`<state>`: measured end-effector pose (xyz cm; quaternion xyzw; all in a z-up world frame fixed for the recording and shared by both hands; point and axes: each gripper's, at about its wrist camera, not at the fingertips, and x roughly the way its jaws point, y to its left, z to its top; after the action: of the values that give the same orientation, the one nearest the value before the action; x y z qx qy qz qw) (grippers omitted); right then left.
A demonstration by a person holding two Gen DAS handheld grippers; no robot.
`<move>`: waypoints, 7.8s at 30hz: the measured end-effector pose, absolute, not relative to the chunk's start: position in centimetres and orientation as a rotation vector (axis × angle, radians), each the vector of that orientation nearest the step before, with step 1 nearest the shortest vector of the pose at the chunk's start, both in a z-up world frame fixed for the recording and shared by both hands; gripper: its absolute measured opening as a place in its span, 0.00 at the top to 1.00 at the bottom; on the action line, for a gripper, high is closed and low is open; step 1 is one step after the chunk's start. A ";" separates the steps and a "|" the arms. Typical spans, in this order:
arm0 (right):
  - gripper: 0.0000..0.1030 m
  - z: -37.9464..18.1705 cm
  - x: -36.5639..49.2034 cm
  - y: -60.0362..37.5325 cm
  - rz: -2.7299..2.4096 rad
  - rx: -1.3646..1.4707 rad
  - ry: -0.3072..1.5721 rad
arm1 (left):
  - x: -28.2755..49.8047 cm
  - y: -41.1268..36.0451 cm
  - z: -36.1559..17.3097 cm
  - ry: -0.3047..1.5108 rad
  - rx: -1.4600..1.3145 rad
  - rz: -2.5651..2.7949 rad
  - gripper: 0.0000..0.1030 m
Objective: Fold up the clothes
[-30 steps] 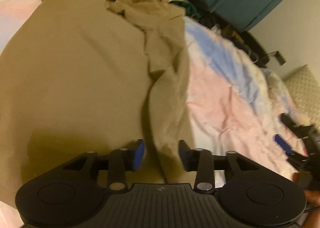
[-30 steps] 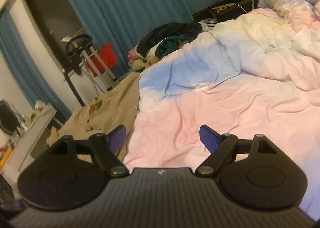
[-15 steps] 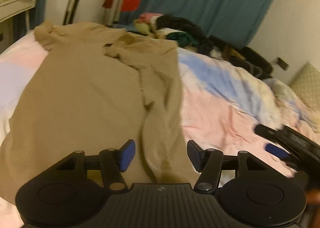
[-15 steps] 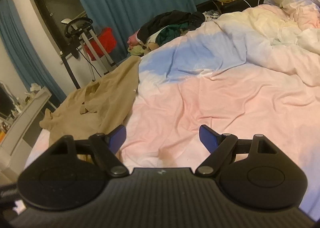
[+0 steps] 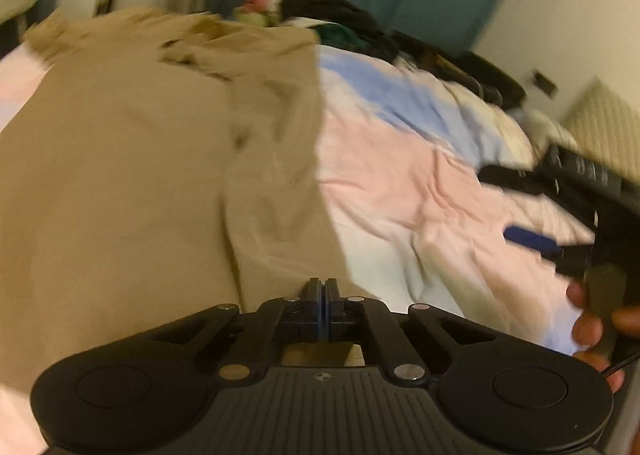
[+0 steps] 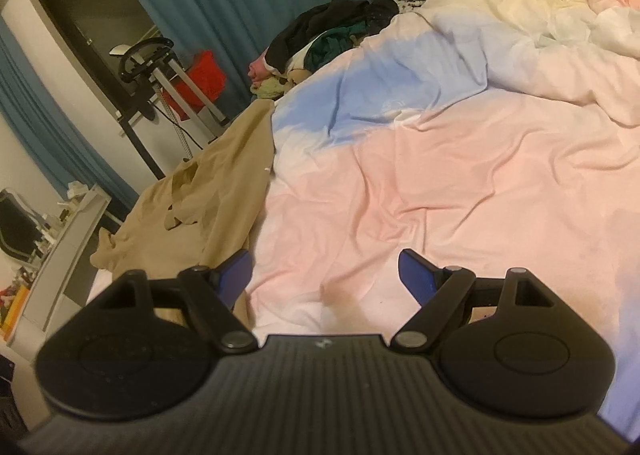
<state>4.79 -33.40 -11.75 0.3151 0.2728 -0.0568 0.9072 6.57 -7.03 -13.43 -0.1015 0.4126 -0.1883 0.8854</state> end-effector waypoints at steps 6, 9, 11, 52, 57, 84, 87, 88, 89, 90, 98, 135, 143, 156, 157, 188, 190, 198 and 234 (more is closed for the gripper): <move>0.20 -11.5 5.1 -33.4 -0.087 0.667 0.549 | 4.6 -0.5 -10.8 0.878 -0.363 -0.300 1.00; 0.20 -11.5 5.2 -33.0 -0.069 0.667 0.555 | 3.9 1.0 -10.6 0.860 -0.271 -0.209 1.00; 0.20 -11.5 5.4 -32.7 -0.056 0.667 0.561 | 4.2 1.4 -10.8 0.875 -0.261 -0.189 1.00; 0.20 -8.9 16.3 -26.3 0.106 0.339 0.563 | 11.4 -2.8 -6.4 0.620 -0.086 -0.291 0.33; 0.21 -8.3 29.0 -21.0 0.217 0.254 0.589 | 12.9 -0.7 -8.7 0.609 -0.085 -0.278 0.31; 0.91 -7.3 48.1 -7.3 0.190 -0.053 0.494 | 17.9 8.1 -12.9 0.680 -0.410 -0.048 0.31; 0.88 -6.9 46.7 -7.9 0.185 -0.047 0.492 | 17.5 8.1 -12.7 0.672 -0.387 -0.041 0.31; 0.77 -6.7 46.2 -8.2 0.184 -0.045 0.491 | 17.5 8.1 -12.7 0.675 -0.385 -0.045 0.31; 0.57 -6.6 45.8 -8.4 0.182 -0.043 0.490 | 17.5 8.1 -12.6 0.679 -0.384 -0.048 0.31; 0.46 -6.4 45.3 -8.6 0.180 -0.040 0.489 | 17.7 8.1 -12.7 0.684 -0.384 -0.052 0.31; 0.27 -4.8 37.3 -12.8 0.158 -0.018 0.489 | 16.2 6.9 -11.4 0.650 -0.284 -0.097 0.31; 0.94 -13.1 0.6 -23.7 0.170 0.538 0.794 | 6.9 5.1 -11.7 0.964 -0.564 -0.459 0.99; 0.94 -13.8 0.4 -21.3 0.129 0.322 0.876 | 5.7 2.6 -13.3 1.025 -0.331 -0.344 0.98; 0.88 -11.4 -0.7 -21.7 0.071 0.350 0.699 | 3.7 1.3 -9.2 0.835 -0.237 -0.318 0.49; 0.82 -11.3 -0.7 -21.8 0.070 0.357 0.691 | 3.9 1.4 -8.8 0.828 -0.241 -0.317 0.47; 0.31 -18.2 15.2 -26.2 -0.035 0.373 0.445 | 50.0 -5.4 -12.0 0.625 0.103 -0.103 0.64; 0.31 -18.4 15.2 -26.3 -0.038 0.378 0.439 | 50.6 -5.6 -12.1 0.652 0.114 -0.162 0.92; 0.32 -17.9 14.3 -26.7 -0.068 0.402 0.442 | 50.3 -5.7 -7.9 0.463 0.114 -0.036 0.94; 0.30 -9.3 4.7 -23.5 0.021 0.314 0.333 | 6.2 -2.9 -10.7 0.856 0.104 -0.230 0.25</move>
<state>4.71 -23.49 -9.35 0.1556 0.1648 0.0103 0.9739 6.23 -2.93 -10.70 0.0505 0.4138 -0.1110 0.9022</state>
